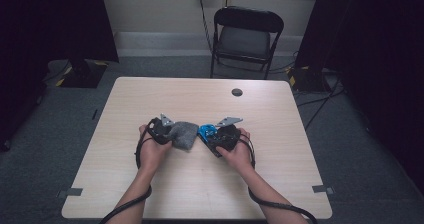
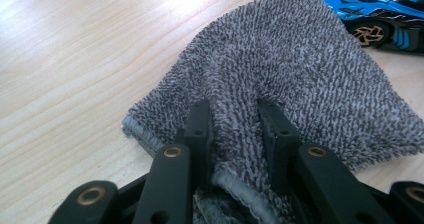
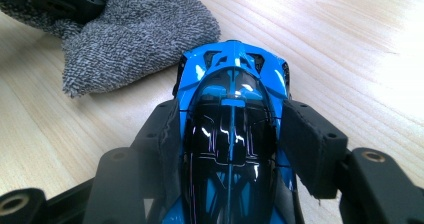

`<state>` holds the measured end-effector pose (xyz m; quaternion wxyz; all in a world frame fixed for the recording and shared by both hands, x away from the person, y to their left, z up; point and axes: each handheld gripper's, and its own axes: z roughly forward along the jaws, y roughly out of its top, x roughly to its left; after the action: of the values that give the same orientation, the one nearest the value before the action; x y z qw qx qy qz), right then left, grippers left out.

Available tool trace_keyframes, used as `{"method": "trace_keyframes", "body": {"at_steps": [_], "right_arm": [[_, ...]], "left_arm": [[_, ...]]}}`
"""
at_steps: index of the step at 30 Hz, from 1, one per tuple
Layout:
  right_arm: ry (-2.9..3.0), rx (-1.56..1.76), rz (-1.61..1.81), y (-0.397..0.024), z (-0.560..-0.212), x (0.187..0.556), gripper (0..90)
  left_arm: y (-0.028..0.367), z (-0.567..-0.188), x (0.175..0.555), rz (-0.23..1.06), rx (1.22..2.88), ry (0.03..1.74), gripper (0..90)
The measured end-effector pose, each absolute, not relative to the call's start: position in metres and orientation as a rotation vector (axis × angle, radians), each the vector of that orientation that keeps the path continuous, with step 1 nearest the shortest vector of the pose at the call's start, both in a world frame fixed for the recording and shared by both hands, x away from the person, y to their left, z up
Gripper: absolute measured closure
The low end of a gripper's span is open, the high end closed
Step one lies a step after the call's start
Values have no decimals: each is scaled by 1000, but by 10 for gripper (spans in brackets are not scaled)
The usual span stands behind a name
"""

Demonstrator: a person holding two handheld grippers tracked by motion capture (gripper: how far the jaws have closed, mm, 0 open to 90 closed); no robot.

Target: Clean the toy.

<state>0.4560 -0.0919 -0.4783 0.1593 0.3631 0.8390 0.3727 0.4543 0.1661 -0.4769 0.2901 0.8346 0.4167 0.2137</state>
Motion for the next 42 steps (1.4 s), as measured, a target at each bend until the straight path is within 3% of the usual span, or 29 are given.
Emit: {"method": "trace_keyframes", "body": {"at_steps": [15,33,42], "right_arm": [[2401,1045,1071,-92,-478,457,420],[2395,1057,1083,-93,-479,457,420],[2395,1059,1092,-93,-479,459,420]], "left_arm": [[158,-472,438,473,2285,1029,718],[161,-473,415,370,2211,994,713],[169,-467,429,470,2122,1032,490]]}}
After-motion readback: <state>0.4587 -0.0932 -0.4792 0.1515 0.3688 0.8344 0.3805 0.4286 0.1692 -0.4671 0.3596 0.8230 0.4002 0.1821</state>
